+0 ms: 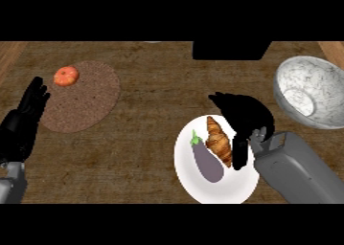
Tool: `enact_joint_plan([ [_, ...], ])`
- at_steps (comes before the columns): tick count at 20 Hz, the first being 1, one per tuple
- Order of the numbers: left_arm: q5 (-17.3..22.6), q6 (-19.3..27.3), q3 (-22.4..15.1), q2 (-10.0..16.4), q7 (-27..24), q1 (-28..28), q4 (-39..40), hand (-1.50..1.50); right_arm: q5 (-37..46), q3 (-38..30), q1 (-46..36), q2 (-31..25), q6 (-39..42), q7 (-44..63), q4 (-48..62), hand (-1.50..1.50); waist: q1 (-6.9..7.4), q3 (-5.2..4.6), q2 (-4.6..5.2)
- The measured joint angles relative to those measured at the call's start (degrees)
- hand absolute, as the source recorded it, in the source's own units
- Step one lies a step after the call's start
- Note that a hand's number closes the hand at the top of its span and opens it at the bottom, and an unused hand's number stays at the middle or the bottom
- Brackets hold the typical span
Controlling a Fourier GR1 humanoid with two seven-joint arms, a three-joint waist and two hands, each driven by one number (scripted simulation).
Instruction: Pick the croissant from the plate and place it in the bowl
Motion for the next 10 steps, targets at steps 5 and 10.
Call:
enact_joint_plan([
  [5, -1.45, 0.08, 0.22, -1.53, 0.16, -0.01, -0.14, 0.0, 6.92, 2.64, 1.0, 0.59, -1.36, -2.56, 0.91, -1.5, -0.22, 0.03, -0.01],
  [10, -2.84, 0.04, 0.71, -2.71, 1.56, -1.09, -0.22, 0.0, 14.82, 4.7, 2.08, 2.05, -6.04, -6.89, 3.81, -1.5, -0.28, 0.02, -0.01],
])
